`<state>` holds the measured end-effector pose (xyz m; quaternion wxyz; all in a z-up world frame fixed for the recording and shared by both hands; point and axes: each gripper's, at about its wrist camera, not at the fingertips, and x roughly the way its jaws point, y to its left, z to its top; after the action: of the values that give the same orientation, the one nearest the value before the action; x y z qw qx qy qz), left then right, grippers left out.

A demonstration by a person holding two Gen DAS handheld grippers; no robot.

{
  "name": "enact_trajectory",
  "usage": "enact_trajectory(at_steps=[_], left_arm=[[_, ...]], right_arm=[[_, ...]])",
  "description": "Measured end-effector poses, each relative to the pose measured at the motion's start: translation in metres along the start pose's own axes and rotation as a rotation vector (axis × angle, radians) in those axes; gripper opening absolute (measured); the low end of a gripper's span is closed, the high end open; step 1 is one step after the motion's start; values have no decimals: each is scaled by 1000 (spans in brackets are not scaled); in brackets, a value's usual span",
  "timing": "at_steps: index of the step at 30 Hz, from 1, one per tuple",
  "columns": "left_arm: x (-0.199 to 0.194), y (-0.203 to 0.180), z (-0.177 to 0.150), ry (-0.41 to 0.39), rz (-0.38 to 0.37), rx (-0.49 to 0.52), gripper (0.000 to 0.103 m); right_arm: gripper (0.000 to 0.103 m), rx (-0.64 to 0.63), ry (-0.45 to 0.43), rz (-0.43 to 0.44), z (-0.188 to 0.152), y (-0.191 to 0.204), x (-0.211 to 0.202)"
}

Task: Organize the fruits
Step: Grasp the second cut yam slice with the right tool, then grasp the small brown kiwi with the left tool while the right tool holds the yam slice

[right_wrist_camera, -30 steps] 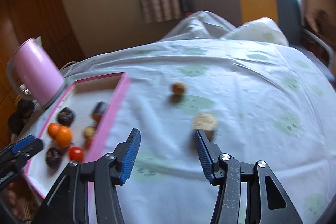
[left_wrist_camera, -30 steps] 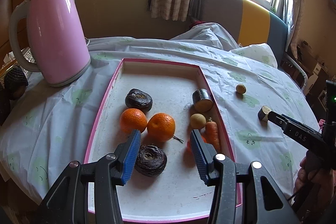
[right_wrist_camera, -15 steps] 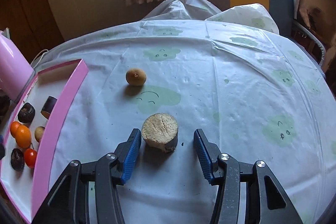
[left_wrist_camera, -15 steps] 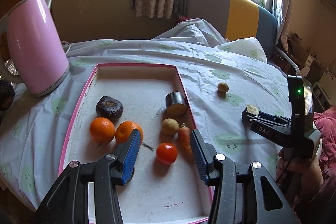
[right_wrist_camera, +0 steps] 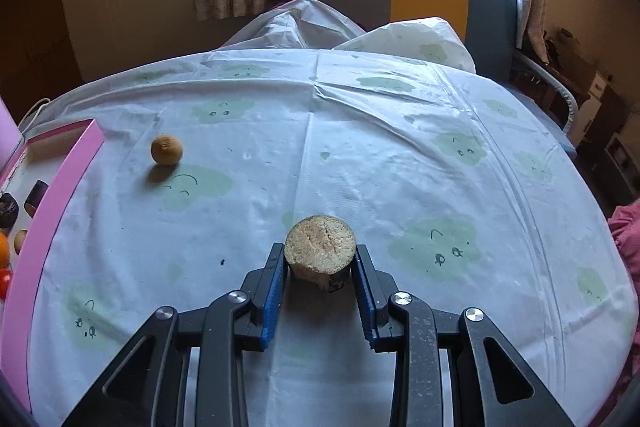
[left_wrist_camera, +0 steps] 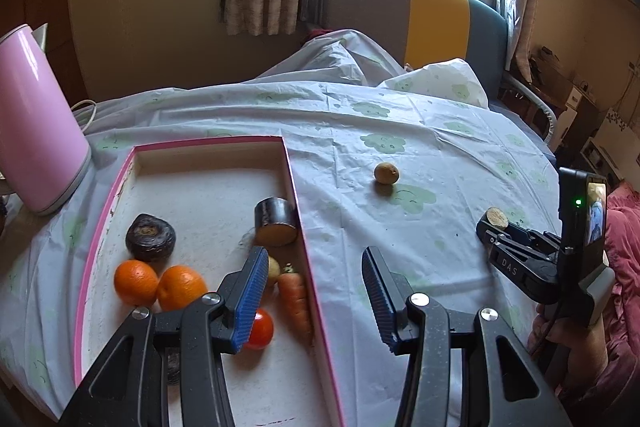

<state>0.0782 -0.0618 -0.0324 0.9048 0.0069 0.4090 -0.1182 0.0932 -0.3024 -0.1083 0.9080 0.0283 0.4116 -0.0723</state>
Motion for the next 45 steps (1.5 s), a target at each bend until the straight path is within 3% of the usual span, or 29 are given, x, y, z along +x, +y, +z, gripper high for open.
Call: enact_trajectory(at_steps=[9,15,25,36,38,45], left_arm=[[20,-15,10,58,-28,6,49],[37,-31,25,91,-87,5,49],[88,-60,58,146,-123,-9,47],[155,-79,81,196,-51,-23,47],[168,-82,80,220,3,0,30],[164,-88,71,190,12,61,29]], right_arm=[[33,13,-15,-5,-2,0,2],[33,15,-17,0,-3,0,4],[34,32,-28,19,-5,-4,4],[34,60,-37,51,-5,-9,5],[34,61,-39,53,-5,-9,5],[34,67,-43,60,-6,-10,6]])
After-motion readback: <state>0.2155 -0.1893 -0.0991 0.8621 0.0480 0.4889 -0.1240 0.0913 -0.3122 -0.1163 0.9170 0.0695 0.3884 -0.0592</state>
